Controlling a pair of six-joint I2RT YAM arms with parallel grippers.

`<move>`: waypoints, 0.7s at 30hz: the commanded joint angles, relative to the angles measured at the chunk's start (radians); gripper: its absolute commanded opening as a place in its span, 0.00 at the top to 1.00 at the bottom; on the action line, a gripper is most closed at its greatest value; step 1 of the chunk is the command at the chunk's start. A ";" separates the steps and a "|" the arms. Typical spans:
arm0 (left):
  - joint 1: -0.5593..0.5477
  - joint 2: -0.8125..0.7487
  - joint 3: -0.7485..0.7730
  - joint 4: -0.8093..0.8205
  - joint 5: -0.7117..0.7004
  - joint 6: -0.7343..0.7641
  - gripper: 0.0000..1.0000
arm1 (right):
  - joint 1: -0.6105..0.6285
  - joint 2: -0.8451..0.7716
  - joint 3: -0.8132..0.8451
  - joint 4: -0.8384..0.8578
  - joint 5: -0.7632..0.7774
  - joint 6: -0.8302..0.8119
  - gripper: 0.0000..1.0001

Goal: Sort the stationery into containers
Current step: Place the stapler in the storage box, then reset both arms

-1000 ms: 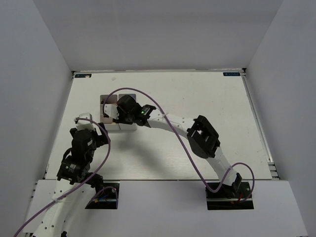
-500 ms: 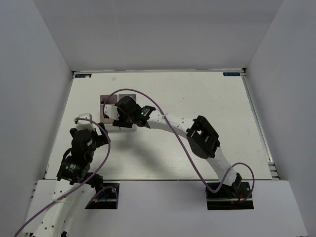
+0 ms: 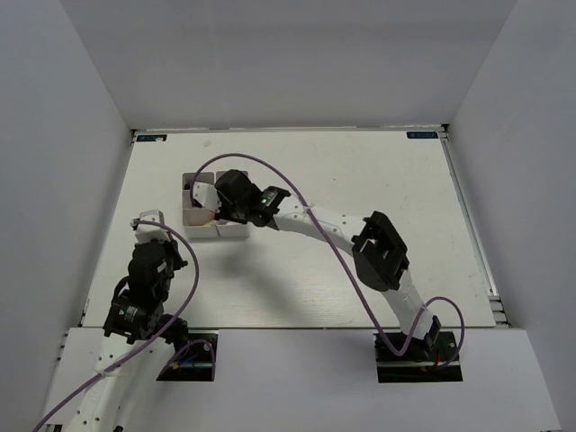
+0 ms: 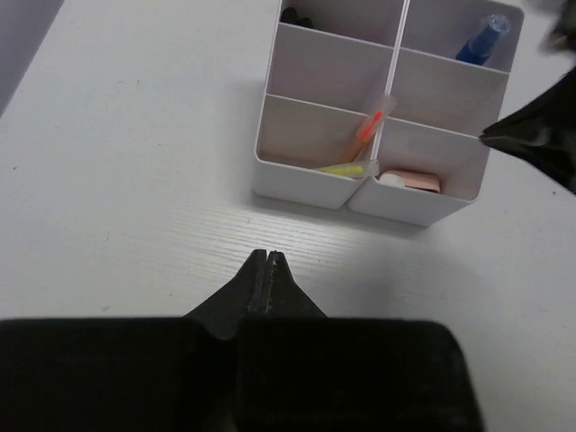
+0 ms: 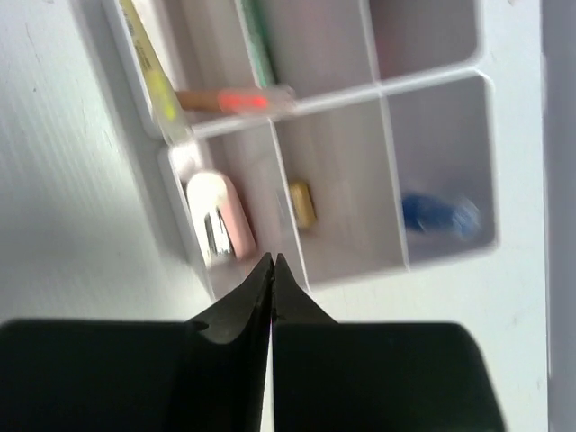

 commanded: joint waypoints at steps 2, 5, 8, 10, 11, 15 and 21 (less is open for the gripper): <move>0.005 -0.038 -0.032 0.063 0.047 0.015 0.93 | -0.016 -0.163 0.073 -0.219 0.071 0.082 0.65; 0.005 -0.031 -0.034 0.076 0.082 0.021 0.35 | -0.048 -0.258 0.010 -0.392 0.048 0.107 0.10; 0.005 0.015 -0.022 0.065 0.120 0.024 0.00 | -0.125 -0.427 -0.148 -0.436 0.022 0.180 0.10; 0.005 0.101 0.003 0.053 0.171 0.032 0.00 | -0.186 -0.519 -0.251 -0.429 0.127 0.205 0.10; 0.005 0.123 0.023 0.033 0.212 0.035 0.00 | -0.214 -0.582 -0.285 -0.411 0.208 0.228 0.10; 0.005 0.238 0.040 0.023 0.338 0.057 0.00 | -0.262 -0.766 -0.562 -0.272 0.502 0.204 0.10; 0.006 0.316 0.040 0.016 0.358 0.058 0.00 | -0.300 -1.173 -1.027 -0.056 0.521 0.211 0.10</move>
